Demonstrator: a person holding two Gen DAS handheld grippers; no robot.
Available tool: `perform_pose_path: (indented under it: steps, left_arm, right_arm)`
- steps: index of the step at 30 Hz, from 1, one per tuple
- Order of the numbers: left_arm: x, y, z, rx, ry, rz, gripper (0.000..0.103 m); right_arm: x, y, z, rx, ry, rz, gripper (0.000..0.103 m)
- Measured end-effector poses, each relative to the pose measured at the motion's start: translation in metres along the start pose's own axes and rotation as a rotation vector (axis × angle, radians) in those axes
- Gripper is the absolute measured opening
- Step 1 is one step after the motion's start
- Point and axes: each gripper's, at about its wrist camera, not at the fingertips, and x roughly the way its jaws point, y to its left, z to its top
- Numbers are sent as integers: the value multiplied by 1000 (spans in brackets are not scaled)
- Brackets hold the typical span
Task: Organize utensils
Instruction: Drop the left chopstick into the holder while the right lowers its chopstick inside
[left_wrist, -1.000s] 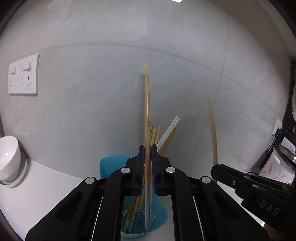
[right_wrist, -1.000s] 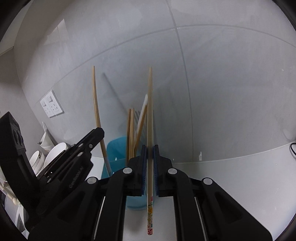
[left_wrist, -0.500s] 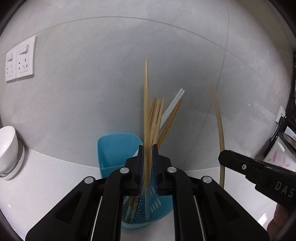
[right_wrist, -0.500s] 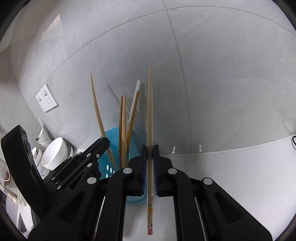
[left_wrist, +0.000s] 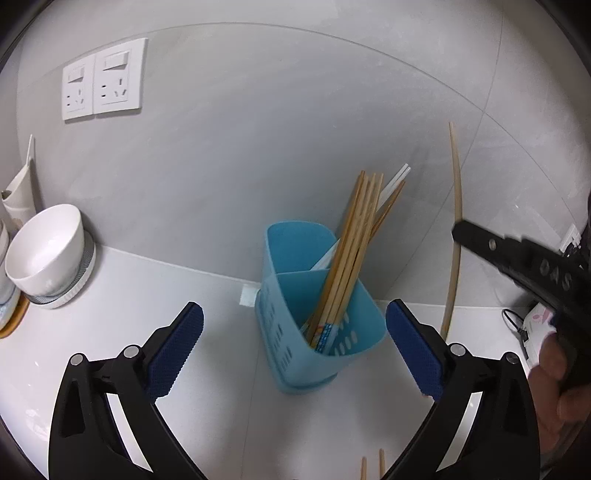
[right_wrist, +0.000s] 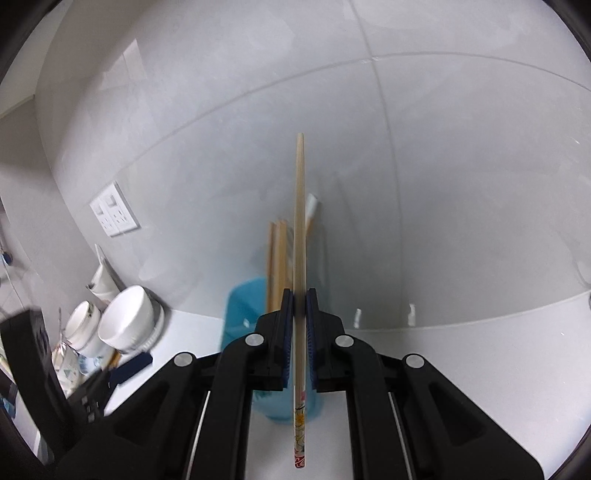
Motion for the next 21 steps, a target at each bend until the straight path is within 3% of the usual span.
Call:
perform_pose_path:
  steps: [12, 21]
  left_arm:
    - [-16, 34, -12, 14, 26, 27, 97]
    - [-8, 47, -8, 5, 21, 68, 97]
  right_arm:
    - [14, 35, 10, -31, -152, 54, 6]
    - [37, 38, -4, -70, -142, 27, 6]
